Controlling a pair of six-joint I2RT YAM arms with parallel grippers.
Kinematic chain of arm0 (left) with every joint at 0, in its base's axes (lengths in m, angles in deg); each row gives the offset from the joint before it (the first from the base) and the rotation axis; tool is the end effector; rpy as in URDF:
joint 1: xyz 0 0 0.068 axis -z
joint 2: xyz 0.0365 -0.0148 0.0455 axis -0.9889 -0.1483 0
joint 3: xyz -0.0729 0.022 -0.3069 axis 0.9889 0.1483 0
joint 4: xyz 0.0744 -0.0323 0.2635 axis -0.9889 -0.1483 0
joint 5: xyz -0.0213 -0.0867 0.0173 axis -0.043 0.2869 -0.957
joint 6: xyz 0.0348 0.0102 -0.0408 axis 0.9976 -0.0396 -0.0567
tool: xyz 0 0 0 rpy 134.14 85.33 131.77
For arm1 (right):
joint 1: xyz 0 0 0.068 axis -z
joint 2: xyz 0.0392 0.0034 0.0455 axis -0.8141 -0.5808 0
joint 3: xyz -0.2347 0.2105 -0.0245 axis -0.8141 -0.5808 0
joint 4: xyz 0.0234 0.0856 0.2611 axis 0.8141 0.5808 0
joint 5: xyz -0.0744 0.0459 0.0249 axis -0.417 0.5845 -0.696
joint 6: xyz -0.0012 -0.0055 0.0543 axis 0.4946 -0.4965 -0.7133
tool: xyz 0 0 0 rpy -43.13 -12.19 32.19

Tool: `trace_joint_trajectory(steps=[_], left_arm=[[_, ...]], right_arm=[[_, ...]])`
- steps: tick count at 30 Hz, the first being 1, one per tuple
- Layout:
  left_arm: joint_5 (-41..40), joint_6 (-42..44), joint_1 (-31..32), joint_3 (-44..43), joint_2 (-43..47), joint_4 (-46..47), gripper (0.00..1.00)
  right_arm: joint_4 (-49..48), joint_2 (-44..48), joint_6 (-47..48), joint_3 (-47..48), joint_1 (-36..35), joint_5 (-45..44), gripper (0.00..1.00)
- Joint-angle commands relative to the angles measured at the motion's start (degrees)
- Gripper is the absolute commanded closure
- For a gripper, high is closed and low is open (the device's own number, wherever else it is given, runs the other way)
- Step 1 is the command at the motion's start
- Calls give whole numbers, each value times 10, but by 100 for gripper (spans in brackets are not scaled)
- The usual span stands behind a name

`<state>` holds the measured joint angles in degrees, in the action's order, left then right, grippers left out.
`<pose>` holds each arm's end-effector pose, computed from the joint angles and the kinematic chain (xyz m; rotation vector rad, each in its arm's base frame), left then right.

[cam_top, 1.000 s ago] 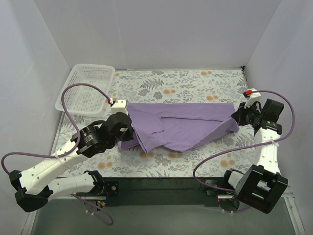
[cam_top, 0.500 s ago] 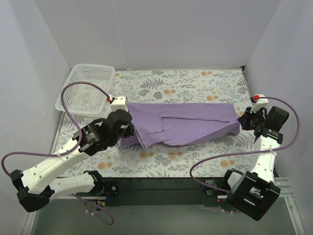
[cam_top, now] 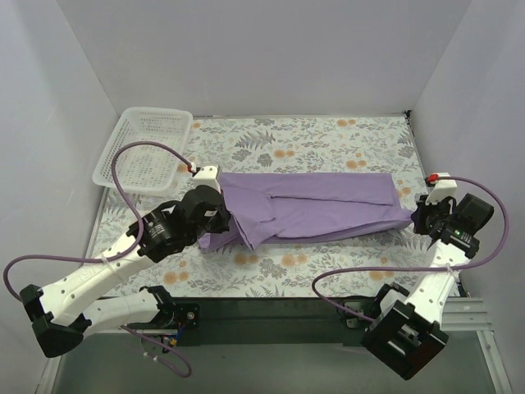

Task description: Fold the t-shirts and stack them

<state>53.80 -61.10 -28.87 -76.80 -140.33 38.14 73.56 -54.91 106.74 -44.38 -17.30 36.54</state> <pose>0.1238 -0.1365 0.3774 -0.6565 2.2255 -0.6862 0.1482 -0.0896 0.2983 -0.0934 2.1424 -0.0654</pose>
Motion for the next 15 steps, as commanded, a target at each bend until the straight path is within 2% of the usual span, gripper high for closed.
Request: trace_joint_trajectory(steps=[1, 8, 10, 15], left_arm=[[42, 16, -3, 14, 23, 36, 100], [74, 24, -3, 18, 57, 38, 100], [81, 23, -3, 14, 70, 35, 100], [86, 19, -3, 14, 101, 30, 100]], right_arm=[[58, 29, 61, -3, 4, 10, 99], [145, 26, 163, 22, 5, 48, 99], [177, 11, 223, 30, 5, 62, 99], [197, -6, 255, 37, 5, 36, 99]])
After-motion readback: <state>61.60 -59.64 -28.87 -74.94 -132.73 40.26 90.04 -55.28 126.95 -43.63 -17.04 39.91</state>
